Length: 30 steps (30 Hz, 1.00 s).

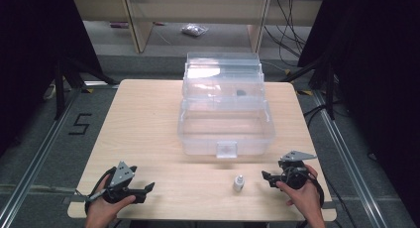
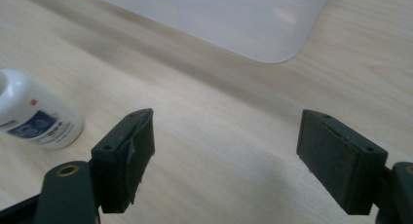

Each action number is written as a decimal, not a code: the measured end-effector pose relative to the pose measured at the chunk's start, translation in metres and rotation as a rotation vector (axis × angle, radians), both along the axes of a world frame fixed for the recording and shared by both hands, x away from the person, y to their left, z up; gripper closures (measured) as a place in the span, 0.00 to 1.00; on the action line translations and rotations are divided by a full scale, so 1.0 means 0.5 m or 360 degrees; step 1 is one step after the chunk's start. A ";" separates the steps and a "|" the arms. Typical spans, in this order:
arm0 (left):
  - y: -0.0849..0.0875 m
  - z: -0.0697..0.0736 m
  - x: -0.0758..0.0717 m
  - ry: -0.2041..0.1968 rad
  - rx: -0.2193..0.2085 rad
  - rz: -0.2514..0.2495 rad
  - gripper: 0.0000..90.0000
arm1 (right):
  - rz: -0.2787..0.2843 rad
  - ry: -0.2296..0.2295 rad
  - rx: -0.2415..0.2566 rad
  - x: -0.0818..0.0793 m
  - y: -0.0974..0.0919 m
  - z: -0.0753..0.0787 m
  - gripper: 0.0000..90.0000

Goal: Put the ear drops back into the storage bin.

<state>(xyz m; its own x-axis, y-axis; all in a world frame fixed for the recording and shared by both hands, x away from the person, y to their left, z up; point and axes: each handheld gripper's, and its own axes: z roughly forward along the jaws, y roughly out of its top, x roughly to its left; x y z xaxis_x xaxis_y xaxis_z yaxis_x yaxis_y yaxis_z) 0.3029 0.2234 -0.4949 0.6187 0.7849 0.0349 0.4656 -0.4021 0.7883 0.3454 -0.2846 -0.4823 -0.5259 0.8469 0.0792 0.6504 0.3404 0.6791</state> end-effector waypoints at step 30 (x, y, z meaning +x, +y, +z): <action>-0.006 -0.001 -0.001 0.0014 0.0009 -0.0026 0.17 | 0.0401 0.0054 -0.0132 -0.054 0.092 0.052 0.33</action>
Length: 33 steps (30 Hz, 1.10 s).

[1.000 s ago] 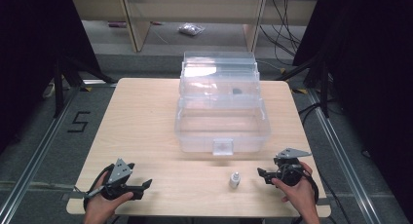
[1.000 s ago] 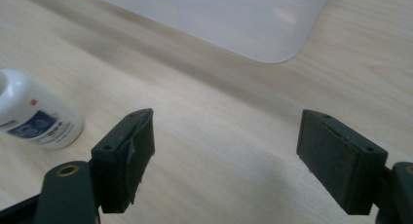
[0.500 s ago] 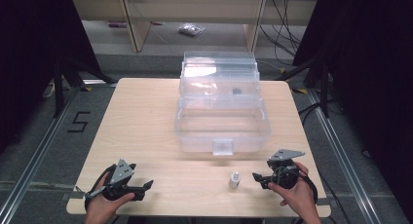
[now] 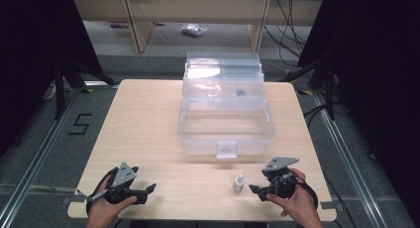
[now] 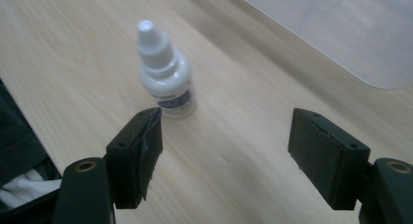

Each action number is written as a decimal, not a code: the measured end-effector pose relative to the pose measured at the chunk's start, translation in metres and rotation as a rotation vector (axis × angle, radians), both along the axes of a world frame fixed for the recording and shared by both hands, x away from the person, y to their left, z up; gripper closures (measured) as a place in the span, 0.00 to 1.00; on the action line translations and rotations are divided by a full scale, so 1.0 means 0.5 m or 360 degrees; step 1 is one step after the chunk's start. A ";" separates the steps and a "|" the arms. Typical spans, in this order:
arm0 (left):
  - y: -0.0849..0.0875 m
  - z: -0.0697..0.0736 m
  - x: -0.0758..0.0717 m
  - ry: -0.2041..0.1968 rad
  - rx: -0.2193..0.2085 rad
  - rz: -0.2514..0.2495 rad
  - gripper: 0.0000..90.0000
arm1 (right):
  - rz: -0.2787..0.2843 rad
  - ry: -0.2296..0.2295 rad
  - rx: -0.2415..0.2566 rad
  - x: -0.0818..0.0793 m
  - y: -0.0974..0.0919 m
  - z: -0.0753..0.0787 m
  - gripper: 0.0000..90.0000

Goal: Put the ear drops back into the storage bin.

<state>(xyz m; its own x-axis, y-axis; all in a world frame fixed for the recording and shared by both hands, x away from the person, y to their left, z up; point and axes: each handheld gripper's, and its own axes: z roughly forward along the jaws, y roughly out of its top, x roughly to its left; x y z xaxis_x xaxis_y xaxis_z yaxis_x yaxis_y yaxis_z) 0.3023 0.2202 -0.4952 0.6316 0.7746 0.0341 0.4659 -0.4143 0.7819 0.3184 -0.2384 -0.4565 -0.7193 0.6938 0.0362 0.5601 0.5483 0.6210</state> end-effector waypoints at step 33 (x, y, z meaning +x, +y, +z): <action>-0.001 -0.002 0.000 0.0004 0.0014 -0.0009 0.17 | 0.0188 0.0032 -0.0209 0.011 0.084 0.001 0.39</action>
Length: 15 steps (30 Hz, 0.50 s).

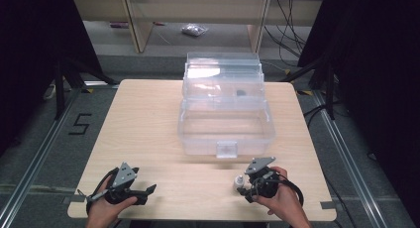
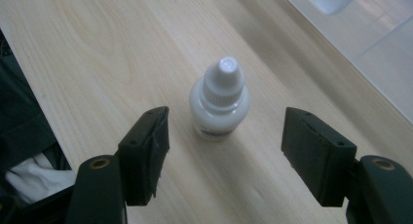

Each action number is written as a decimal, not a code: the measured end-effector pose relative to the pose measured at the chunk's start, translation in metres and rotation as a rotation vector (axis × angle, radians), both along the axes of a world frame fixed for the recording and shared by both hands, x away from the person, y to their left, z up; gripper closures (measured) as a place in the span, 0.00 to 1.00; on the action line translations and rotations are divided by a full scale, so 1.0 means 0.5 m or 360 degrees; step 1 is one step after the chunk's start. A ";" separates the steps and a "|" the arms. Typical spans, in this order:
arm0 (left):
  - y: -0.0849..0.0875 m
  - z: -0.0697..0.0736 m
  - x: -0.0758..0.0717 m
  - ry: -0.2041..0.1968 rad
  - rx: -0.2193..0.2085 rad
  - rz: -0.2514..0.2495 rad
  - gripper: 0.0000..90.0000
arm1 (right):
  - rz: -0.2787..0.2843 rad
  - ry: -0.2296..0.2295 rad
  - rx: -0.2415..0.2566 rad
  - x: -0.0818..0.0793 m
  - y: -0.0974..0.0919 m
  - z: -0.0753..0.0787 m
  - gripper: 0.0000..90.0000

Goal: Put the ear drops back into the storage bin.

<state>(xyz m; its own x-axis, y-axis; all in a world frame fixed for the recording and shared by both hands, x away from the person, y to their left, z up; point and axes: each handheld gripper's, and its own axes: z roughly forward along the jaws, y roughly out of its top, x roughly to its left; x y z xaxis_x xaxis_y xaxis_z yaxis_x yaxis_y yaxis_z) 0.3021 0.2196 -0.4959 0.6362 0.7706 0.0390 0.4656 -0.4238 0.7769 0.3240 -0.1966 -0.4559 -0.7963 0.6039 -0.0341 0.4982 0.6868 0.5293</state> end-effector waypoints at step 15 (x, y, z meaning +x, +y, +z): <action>0.000 -0.001 0.000 0.0007 0.0007 0.0004 0.17 | 0.0131 0.0051 -0.0106 0.021 0.019 -0.004 0.42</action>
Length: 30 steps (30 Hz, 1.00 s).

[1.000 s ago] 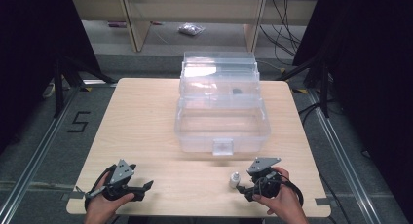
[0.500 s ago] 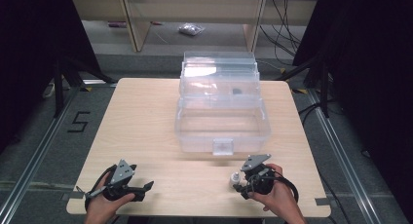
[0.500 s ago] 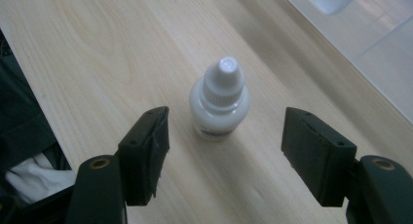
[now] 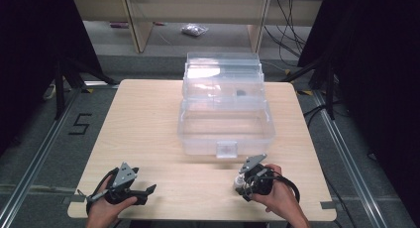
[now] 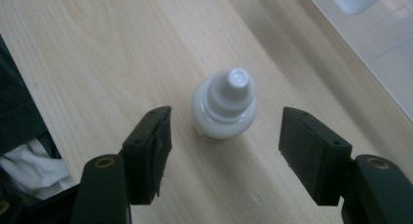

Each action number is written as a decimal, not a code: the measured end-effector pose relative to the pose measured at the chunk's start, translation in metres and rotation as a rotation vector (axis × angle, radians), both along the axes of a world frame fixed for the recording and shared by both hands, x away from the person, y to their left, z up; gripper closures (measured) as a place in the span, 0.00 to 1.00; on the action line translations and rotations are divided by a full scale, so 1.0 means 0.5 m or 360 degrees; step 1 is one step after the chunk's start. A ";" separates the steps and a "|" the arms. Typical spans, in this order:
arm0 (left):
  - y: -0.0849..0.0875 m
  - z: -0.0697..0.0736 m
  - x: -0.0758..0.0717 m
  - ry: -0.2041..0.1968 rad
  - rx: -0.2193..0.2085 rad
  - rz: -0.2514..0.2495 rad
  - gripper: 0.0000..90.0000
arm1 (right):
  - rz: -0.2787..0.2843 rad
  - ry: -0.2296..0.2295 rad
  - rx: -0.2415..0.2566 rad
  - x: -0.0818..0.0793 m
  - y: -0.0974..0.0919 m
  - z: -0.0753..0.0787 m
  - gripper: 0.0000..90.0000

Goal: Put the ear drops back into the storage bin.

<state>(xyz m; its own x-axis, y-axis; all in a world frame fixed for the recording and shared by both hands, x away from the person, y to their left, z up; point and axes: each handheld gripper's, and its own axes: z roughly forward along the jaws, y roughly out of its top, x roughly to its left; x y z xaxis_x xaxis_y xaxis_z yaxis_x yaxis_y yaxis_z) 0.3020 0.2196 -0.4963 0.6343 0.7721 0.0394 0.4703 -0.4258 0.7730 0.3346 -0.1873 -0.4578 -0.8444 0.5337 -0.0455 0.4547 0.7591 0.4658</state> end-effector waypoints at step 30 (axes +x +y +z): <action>0.000 0.000 0.000 -0.0003 -0.0005 0.0000 0.17 | 0.0060 0.0069 -0.0189 0.022 0.048 0.003 0.62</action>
